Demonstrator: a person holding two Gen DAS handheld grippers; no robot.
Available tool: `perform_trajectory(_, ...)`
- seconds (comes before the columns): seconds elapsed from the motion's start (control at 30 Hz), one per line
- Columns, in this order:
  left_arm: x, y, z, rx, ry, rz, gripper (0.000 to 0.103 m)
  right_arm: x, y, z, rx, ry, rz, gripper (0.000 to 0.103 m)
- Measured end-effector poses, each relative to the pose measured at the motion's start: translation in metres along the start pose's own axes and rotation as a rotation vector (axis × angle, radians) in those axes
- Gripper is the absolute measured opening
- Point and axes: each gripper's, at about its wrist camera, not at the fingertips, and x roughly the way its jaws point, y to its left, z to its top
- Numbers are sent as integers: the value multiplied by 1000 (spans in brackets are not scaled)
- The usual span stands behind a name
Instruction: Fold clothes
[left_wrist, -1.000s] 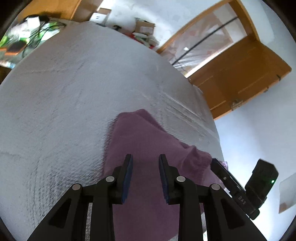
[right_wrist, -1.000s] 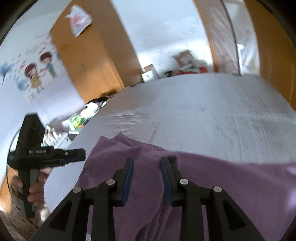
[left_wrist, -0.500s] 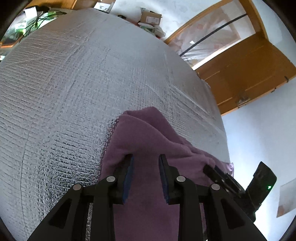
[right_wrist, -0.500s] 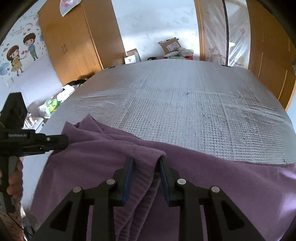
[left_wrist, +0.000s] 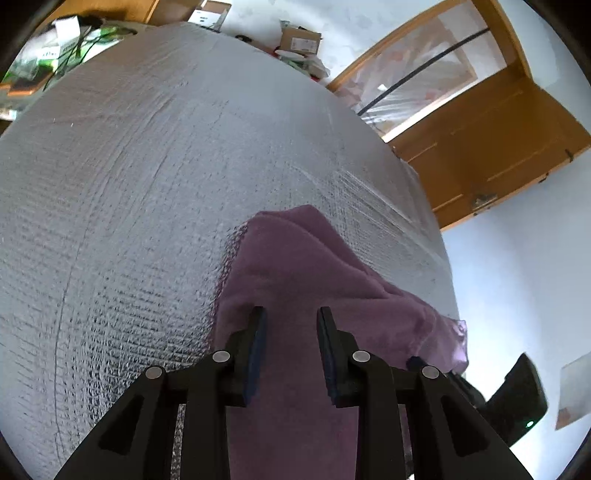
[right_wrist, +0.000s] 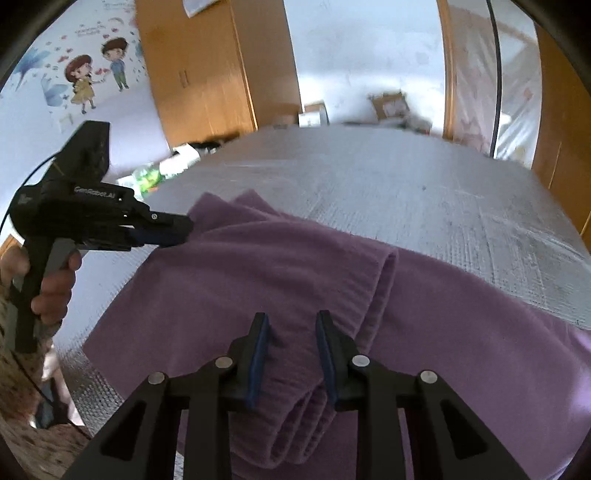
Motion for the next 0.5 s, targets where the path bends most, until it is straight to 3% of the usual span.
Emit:
perform_trajectory(0.13,-6,2,-3,-18,-14,0,29,-10,9,0,-13,-2,-33,26)
perform_trajectory(0.27,-11,-1,-12,2,-14,0,29,-26,24,-5,-84,-36,13,26)
perform_trajectory(0.37,-14,5,-22,-8,-3,-10,29,-15,25,-14,-73,11,13,26)
perform_trajectory(0.5,-22,12,-30,-21,-7,-23,29,-17,29,-26,-89,-32,-9,26)
